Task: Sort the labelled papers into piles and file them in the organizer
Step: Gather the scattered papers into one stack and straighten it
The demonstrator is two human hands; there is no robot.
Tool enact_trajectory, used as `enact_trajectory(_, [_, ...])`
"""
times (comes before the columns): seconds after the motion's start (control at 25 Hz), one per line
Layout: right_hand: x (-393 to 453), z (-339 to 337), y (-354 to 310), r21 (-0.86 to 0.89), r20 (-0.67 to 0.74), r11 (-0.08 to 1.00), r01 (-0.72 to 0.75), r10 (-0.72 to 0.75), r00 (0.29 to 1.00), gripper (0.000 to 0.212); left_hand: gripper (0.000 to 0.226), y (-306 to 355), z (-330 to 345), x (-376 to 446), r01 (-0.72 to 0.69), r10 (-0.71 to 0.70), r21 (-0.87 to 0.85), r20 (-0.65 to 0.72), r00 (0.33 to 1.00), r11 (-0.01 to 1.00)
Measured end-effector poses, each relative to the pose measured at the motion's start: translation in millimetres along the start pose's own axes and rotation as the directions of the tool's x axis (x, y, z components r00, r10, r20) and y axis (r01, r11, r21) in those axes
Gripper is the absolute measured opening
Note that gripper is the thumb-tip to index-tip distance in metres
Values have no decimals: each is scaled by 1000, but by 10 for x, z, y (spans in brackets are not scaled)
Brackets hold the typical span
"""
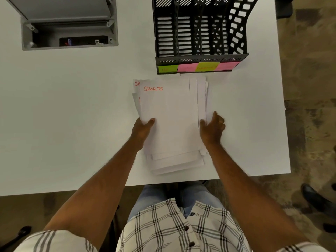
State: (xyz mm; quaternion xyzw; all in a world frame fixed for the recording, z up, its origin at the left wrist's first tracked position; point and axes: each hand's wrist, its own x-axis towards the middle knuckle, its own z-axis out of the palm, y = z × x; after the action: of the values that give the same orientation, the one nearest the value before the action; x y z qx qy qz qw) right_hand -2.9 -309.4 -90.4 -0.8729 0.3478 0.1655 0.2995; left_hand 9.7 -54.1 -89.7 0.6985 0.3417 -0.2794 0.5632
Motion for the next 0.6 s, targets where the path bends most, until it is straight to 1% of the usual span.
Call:
enact_trajectory(0.04, [-15, 17, -21, 40, 42, 999, 26, -28, 999, 68, 55, 28, 17, 9, 8, -8, 15, 26, 1000, 1000])
enact_trajectory(0.08, [-17, 24, -51, 152, 89, 988, 14, -28, 996, 68, 54, 54, 30, 20, 11, -12, 27, 49, 999, 1000])
enact_trajectory(0.12, [-12, 17, -72, 273, 145, 961, -40, 0, 989, 69, 52, 75, 41, 35, 10, -13, 34, 69, 998, 999])
enact_trajectory(0.16, [7, 10, -64, 317, 195, 945, -85, 23, 980, 70, 50, 99, 53, 40, 9, -13, 45, 80, 997, 999])
enact_trajectory(0.2, [24, -10, -59, 288, 227, 951, -113, 47, 973, 72, 49, 125, 64, 30, 12, -17, 62, 79, 997, 998])
enact_trajectory(0.24, [40, -27, -39, 194, 232, 975, -111, 65, 971, 72, 51, 147, 81, 21, 15, -20, 98, 55, 998, 995])
enact_trajectory(0.28, [56, -35, -13, 120, 217, 989, -89, 61, 974, 72, 53, 162, 104, 19, 10, -11, 160, 3, 1000, 987])
enact_trajectory(0.32, [66, -40, 5, 133, 210, 989, -70, 41, 977, 69, 55, 178, 137, 17, -1, 16, 241, -60, 998, 970])
enact_trajectory(0.36, [63, -42, 8, 224, 225, 972, -74, 22, 974, 65, 56, 194, 179, 6, -9, 45, 313, -107, 993, 950])
enact_trajectory(0.4, [43, -47, -1, 349, 265, 931, -107, 12, 964, 61, 57, 216, 228, -17, -15, 64, 352, -129, 990, 936])
enact_trajectory(0.44, [23, -58, -13, 452, 321, 879, -155, 2, 947, 59, 57, 237, 278, -35, -18, 66, 346, -128, 990, 938])
enact_trajectory(0.48, [3, -70, -21, 520, 368, 834, -186, -22, 930, 58, 57, 258, 317, -50, -16, 51, 295, -110, 993, 955])
enact_trajectory(0.56, [-29, -79, -7, 568, 417, 800, -196, -73, 906, 55, 59, 270, 324, -49, 23, -9, 188, -75, 997, 982])
enact_trajectory(0.6, [-30, -79, 8, 576, 435, 790, -209, -81, 897, 54, 62, 266, 292, -34, 47, -35, 179, -65, 997, 983])
